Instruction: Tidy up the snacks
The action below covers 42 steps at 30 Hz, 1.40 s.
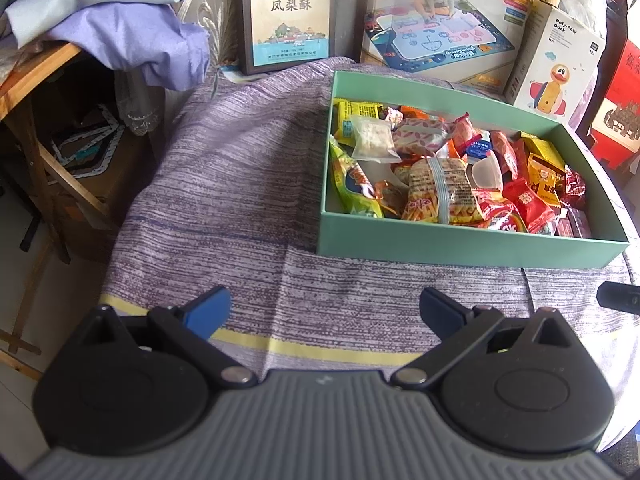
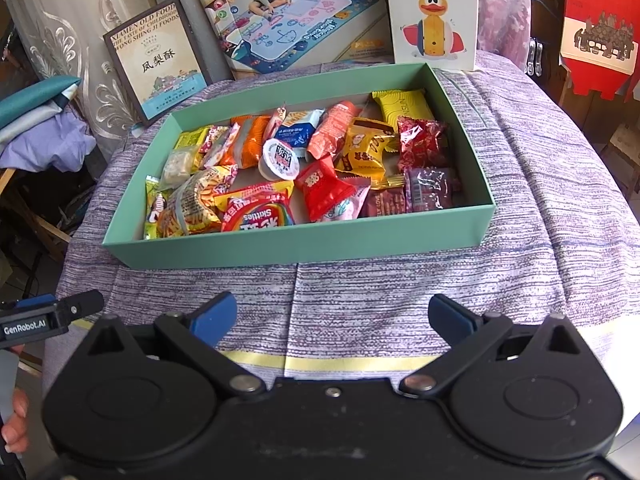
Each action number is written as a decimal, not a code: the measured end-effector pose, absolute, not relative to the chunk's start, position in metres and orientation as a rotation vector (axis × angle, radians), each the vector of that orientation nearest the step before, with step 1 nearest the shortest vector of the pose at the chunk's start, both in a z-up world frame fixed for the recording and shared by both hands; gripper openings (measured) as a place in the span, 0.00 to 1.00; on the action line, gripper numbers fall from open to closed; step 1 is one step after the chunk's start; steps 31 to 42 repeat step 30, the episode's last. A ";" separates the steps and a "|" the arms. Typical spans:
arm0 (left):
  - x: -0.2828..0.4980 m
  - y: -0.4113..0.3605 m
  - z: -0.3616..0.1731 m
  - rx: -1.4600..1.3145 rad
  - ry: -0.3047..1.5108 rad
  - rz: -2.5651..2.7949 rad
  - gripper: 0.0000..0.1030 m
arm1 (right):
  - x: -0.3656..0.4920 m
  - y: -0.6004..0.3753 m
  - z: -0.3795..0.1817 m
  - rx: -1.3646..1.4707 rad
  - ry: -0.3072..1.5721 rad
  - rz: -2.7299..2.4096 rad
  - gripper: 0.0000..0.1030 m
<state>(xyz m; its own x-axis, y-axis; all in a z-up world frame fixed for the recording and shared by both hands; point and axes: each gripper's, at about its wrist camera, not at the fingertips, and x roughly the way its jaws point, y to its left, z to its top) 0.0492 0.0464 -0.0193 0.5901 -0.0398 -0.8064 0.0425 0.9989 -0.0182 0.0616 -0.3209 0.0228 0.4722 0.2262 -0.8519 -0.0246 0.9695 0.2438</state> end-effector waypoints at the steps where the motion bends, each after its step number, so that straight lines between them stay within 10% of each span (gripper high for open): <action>1: 0.049 0.046 -0.019 0.005 0.940 -0.048 1.00 | 0.062 -0.321 0.023 0.208 1.071 0.155 1.00; 42: 0.056 0.040 -0.014 0.036 0.949 -0.066 1.00 | 0.065 -0.322 0.025 0.190 1.083 0.143 1.00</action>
